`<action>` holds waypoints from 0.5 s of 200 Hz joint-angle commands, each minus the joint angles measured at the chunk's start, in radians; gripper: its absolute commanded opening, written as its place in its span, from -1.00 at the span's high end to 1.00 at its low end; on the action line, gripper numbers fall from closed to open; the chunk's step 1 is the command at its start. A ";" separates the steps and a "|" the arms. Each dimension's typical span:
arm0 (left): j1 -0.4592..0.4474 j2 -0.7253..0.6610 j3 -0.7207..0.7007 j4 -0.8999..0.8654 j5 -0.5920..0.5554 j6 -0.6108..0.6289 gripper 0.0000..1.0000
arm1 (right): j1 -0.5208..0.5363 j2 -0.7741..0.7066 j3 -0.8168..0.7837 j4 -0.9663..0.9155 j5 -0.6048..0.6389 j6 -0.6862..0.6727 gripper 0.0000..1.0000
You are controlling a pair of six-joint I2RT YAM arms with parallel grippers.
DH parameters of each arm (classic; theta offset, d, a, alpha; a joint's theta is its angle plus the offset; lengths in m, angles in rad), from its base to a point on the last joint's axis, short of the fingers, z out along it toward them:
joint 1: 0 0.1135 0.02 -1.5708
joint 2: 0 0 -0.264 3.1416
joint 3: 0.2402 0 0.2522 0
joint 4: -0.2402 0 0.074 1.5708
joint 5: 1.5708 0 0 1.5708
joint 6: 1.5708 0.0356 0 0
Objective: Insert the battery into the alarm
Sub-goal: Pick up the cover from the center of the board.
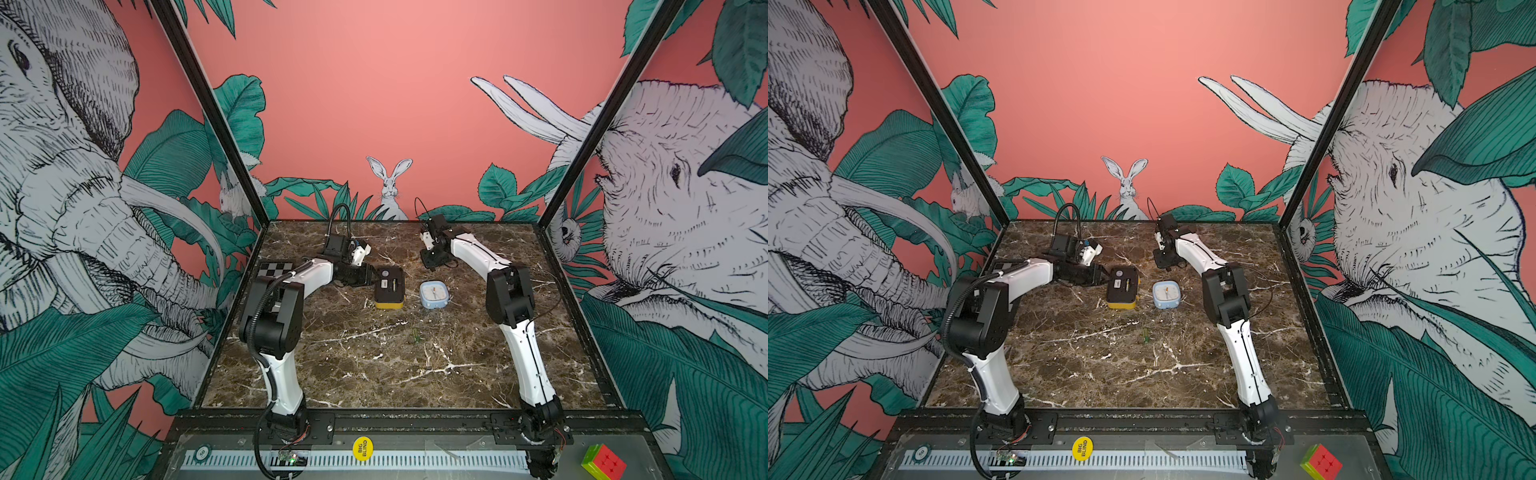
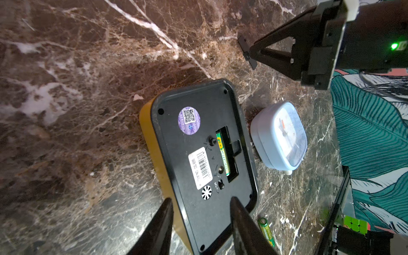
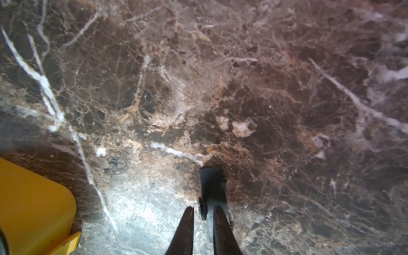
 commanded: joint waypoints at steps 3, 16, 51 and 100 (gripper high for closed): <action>-0.007 0.006 0.028 -0.026 0.000 -0.005 0.11 | 0.000 0.029 0.009 -0.025 -0.005 -0.003 0.65; -0.007 0.007 0.028 -0.026 -0.001 -0.005 0.11 | 0.002 0.036 0.014 -0.032 -0.006 -0.003 0.67; -0.007 0.009 0.031 -0.031 -0.003 -0.005 0.12 | 0.002 0.049 0.019 -0.039 -0.007 -0.005 0.73; -0.007 0.008 0.029 -0.032 -0.006 -0.004 0.12 | 0.003 0.053 0.019 -0.041 -0.017 -0.013 0.87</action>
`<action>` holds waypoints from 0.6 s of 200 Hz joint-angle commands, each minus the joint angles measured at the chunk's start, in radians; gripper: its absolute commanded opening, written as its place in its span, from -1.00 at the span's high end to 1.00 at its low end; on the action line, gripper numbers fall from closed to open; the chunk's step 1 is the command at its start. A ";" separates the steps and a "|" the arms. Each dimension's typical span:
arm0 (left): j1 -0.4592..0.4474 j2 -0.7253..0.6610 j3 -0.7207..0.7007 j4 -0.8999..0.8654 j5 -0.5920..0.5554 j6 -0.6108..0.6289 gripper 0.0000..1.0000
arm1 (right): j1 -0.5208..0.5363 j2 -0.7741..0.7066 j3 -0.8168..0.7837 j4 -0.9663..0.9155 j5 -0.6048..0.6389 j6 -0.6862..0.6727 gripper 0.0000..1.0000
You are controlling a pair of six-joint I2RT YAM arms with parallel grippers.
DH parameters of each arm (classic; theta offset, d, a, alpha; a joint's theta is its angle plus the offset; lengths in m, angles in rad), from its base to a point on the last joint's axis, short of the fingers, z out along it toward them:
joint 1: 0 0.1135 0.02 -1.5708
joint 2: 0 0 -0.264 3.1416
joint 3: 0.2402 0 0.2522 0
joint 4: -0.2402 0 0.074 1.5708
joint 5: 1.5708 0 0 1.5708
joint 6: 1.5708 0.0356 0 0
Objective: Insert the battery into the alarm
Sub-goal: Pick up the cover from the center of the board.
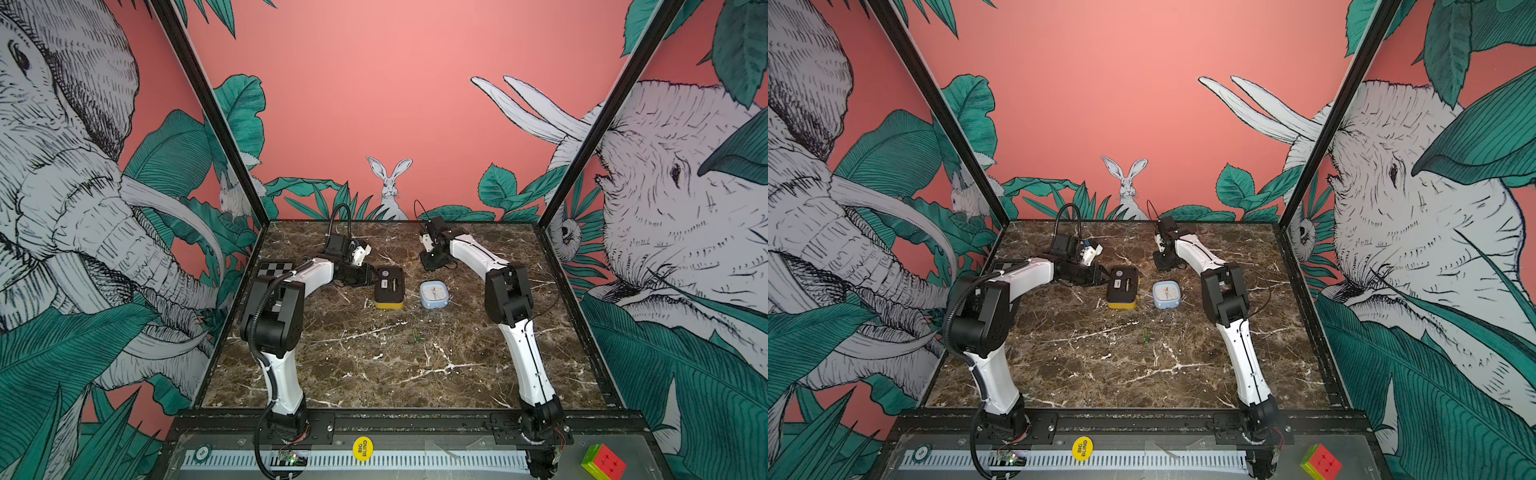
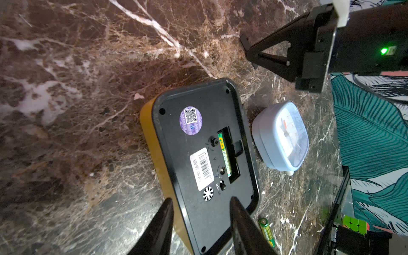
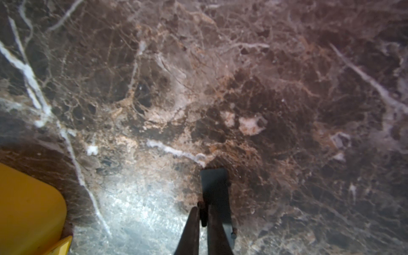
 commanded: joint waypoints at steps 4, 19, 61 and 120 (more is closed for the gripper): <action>-0.007 0.000 0.022 -0.026 -0.006 -0.004 0.12 | 0.002 0.029 0.012 -0.032 -0.013 -0.012 0.89; -0.007 -0.005 0.022 -0.024 -0.007 -0.004 0.12 | 0.002 0.022 0.010 -0.020 -0.038 -0.012 0.96; -0.008 -0.035 0.024 -0.008 -0.054 -0.004 0.02 | 0.001 -0.038 0.007 0.063 -0.146 0.048 1.00; -0.016 -0.145 -0.030 0.211 -0.113 -0.031 -0.04 | -0.008 -0.196 -0.116 0.415 -0.378 0.340 1.00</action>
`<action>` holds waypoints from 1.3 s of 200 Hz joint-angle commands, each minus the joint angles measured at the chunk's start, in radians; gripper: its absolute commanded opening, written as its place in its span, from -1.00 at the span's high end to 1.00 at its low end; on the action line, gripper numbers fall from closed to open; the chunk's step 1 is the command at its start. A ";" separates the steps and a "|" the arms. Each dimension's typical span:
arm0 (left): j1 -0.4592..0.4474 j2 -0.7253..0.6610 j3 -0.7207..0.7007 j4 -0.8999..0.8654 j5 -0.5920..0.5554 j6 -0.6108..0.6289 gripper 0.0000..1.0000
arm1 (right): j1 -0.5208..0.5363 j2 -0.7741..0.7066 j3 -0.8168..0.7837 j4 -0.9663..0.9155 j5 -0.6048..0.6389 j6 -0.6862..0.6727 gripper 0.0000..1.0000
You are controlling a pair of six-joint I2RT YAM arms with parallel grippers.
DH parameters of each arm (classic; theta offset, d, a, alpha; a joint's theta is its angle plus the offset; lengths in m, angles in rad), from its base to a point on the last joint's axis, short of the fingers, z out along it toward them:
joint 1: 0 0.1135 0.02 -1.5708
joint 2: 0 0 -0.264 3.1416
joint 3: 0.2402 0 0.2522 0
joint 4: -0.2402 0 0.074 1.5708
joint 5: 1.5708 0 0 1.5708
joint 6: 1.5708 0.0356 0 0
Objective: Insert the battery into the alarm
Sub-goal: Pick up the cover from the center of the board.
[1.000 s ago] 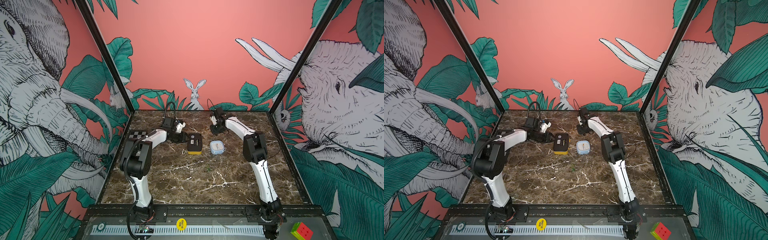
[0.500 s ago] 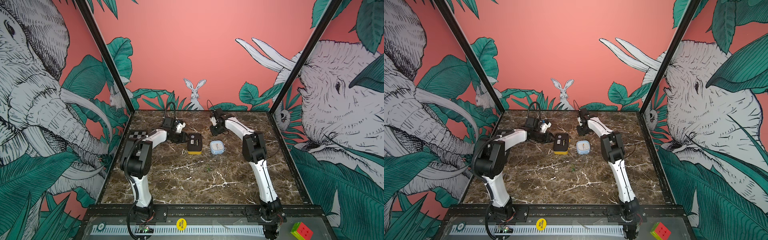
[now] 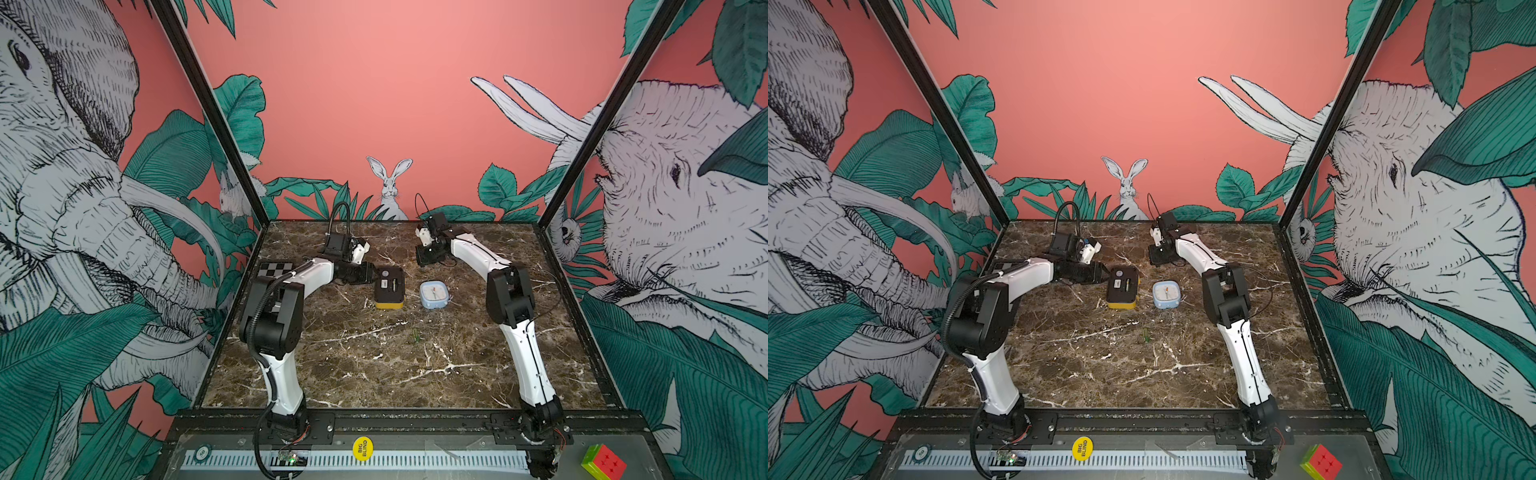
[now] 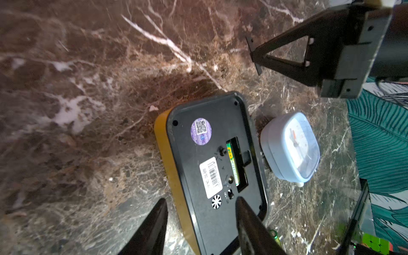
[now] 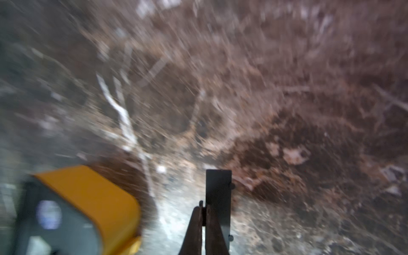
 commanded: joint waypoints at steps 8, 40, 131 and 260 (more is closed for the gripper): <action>-0.017 -0.108 -0.020 0.178 -0.028 -0.016 -0.04 | -0.005 -0.153 -0.122 0.350 -0.191 0.283 1.00; -0.054 -0.132 -0.049 0.346 -0.094 0.010 -0.04 | -0.002 -0.229 -0.305 0.774 -0.257 0.627 1.00; -0.132 -0.086 -0.087 0.628 -0.209 0.080 0.15 | 0.075 -0.341 -0.484 0.991 -0.181 0.848 1.00; -0.163 -0.044 -0.059 0.639 -0.223 0.108 0.53 | 0.094 -0.362 -0.581 1.105 -0.142 0.954 1.00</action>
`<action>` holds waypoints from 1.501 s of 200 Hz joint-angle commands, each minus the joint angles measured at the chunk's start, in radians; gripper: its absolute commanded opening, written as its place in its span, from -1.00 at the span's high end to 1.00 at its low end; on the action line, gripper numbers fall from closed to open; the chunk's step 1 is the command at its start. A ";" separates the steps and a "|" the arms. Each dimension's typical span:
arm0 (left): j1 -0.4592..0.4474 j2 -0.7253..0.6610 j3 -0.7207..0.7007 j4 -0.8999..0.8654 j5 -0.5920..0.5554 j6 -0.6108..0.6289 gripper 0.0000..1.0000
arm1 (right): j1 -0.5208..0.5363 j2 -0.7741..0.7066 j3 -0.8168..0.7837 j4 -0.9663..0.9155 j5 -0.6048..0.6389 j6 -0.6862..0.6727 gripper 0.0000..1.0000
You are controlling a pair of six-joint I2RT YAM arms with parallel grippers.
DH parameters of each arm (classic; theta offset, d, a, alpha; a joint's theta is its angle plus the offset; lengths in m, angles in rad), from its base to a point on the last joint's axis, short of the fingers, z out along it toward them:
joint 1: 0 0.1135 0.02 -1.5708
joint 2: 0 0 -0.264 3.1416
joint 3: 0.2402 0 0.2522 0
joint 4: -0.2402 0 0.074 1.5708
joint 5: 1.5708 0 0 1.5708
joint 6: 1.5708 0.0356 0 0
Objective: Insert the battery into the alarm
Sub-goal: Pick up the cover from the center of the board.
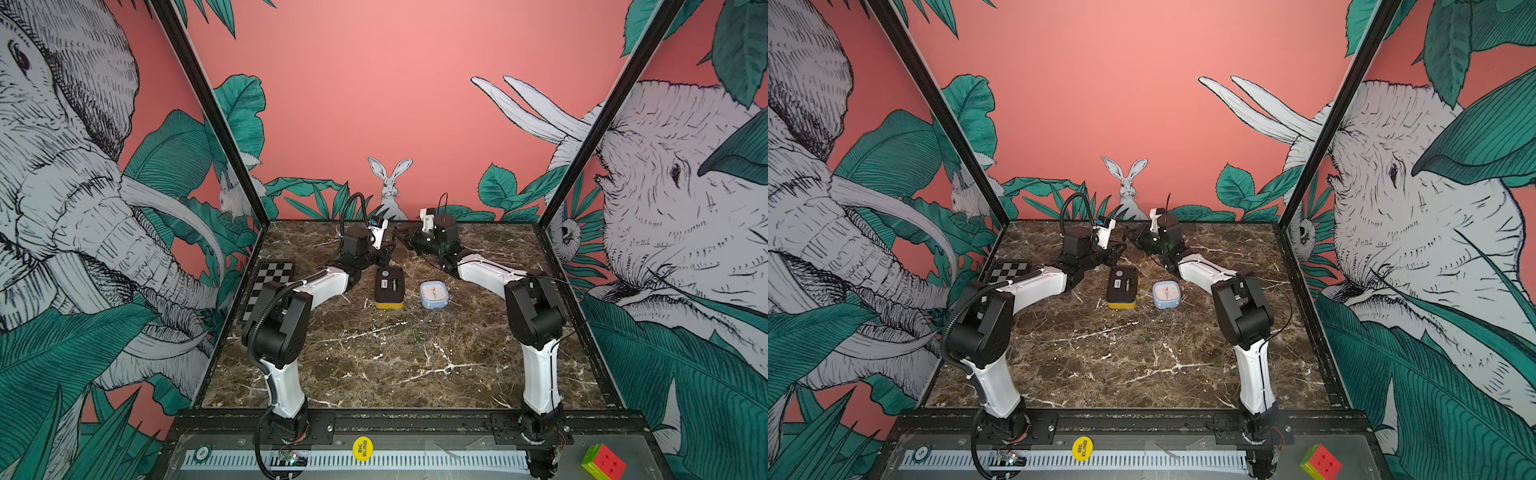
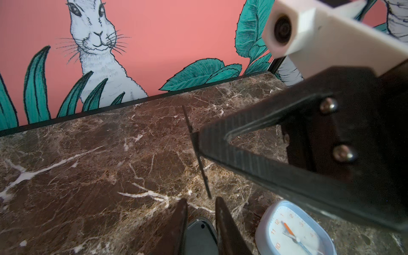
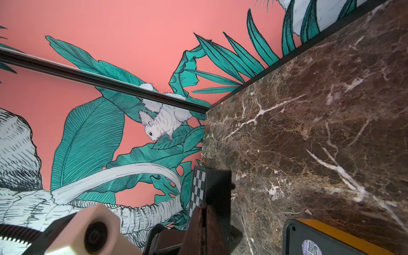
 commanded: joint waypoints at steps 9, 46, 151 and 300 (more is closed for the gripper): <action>-0.011 -0.020 0.012 0.040 0.007 0.024 0.50 | 0.006 -0.045 -0.013 0.076 0.018 0.028 1.00; -0.012 -0.006 0.026 0.016 -0.013 0.024 0.46 | 0.009 -0.046 -0.017 0.079 0.015 0.040 1.00; -0.013 0.003 0.035 0.020 -0.039 0.049 0.46 | 0.021 -0.055 -0.050 0.108 0.017 0.086 1.00; -0.070 0.046 0.137 -0.179 -0.201 0.164 1.00 | -0.085 -0.182 -0.096 -0.233 0.105 -0.104 -0.15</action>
